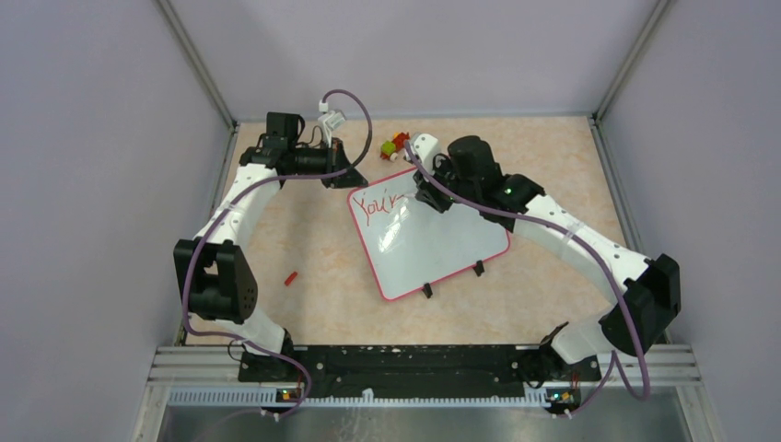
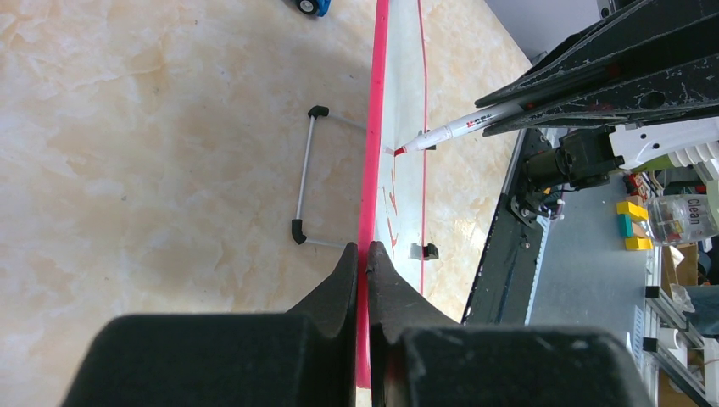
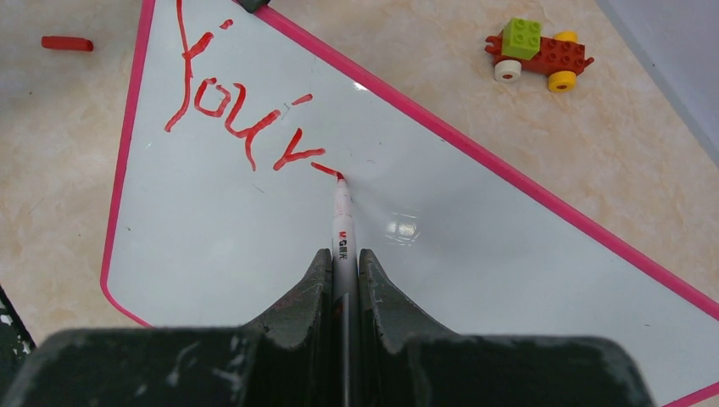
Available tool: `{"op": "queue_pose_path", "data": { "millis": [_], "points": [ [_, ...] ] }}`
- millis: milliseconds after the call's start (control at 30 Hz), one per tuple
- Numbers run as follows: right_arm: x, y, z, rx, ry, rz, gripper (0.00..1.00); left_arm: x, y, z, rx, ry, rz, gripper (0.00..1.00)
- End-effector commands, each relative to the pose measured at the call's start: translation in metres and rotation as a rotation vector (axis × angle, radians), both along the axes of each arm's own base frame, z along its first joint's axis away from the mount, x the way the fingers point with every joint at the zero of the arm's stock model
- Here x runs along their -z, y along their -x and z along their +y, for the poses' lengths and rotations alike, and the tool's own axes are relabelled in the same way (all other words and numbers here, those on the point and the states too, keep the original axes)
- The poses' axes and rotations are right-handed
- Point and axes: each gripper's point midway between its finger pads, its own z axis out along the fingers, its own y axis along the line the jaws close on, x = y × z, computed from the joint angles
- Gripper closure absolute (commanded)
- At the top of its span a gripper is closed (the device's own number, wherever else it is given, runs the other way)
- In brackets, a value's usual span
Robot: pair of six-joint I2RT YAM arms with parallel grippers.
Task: Write a sentence on the whiteboard
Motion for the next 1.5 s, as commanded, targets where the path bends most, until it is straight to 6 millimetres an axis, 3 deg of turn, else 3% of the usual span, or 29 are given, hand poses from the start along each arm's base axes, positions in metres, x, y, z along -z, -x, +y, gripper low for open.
{"op": "queue_pose_path", "data": {
  "millis": [0, 567, 867, 1467],
  "points": [
    [-0.025, -0.021, -0.004, 0.056, -0.026, -0.073, 1.0, 0.003, 0.011, -0.012, 0.054, 0.012, 0.034, 1.0],
    [-0.027, -0.019, 0.006, 0.024, -0.05, -0.051, 1.0, 0.002, 0.011, -0.012, 0.056, 0.013, 0.033, 1.0],
    [-0.013, -0.005, 0.017, -0.02, -0.033, -0.022, 1.0, 0.002, 0.012, -0.012, 0.058, 0.014, 0.033, 1.0],
    [0.005, 0.012, 0.015, -0.045, -0.008, 0.011, 1.0, 0.0, 0.011, -0.012, 0.056, 0.014, 0.029, 1.0]
  ]
}}
